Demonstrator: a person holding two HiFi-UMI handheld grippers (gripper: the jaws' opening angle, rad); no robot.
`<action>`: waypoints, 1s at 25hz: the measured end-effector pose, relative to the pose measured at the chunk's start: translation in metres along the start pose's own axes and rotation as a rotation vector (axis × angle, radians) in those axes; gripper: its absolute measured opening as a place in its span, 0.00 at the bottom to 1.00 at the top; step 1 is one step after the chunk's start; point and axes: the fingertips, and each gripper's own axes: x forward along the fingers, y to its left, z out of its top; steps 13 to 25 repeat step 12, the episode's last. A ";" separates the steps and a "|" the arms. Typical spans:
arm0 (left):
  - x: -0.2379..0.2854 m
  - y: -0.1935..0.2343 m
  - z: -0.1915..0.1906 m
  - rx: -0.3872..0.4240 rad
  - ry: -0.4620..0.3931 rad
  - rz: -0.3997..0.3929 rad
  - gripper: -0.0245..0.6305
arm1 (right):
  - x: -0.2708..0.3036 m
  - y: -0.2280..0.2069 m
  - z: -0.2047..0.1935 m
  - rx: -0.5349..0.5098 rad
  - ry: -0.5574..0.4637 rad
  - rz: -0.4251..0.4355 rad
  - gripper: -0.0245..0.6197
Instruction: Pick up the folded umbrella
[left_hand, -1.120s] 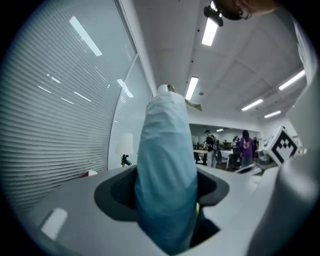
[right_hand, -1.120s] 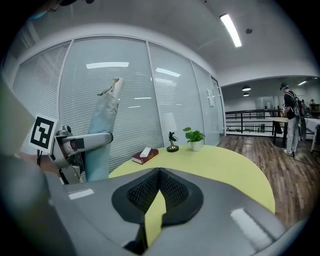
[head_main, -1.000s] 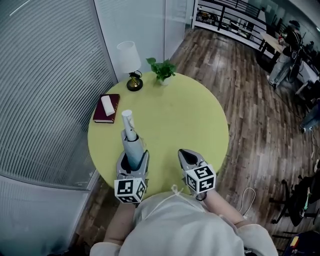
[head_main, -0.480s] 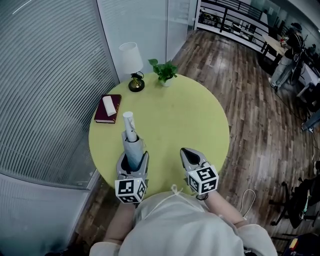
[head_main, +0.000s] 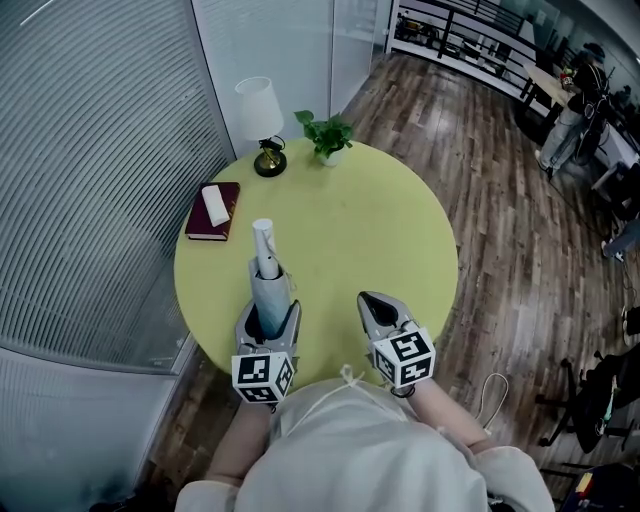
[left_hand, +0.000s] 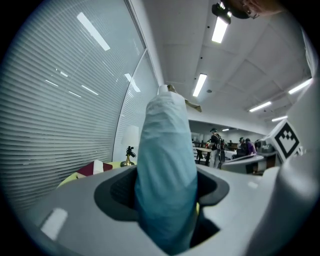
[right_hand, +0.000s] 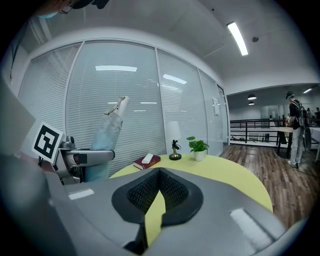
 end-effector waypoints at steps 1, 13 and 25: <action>0.000 0.000 -0.001 -0.005 0.004 -0.003 0.50 | 0.000 0.000 -0.001 0.000 0.002 -0.001 0.04; 0.002 0.003 -0.009 -0.003 0.030 -0.015 0.50 | 0.009 0.002 -0.005 0.007 0.008 -0.010 0.04; 0.002 0.003 -0.009 -0.003 0.030 -0.015 0.50 | 0.009 0.002 -0.005 0.007 0.008 -0.010 0.04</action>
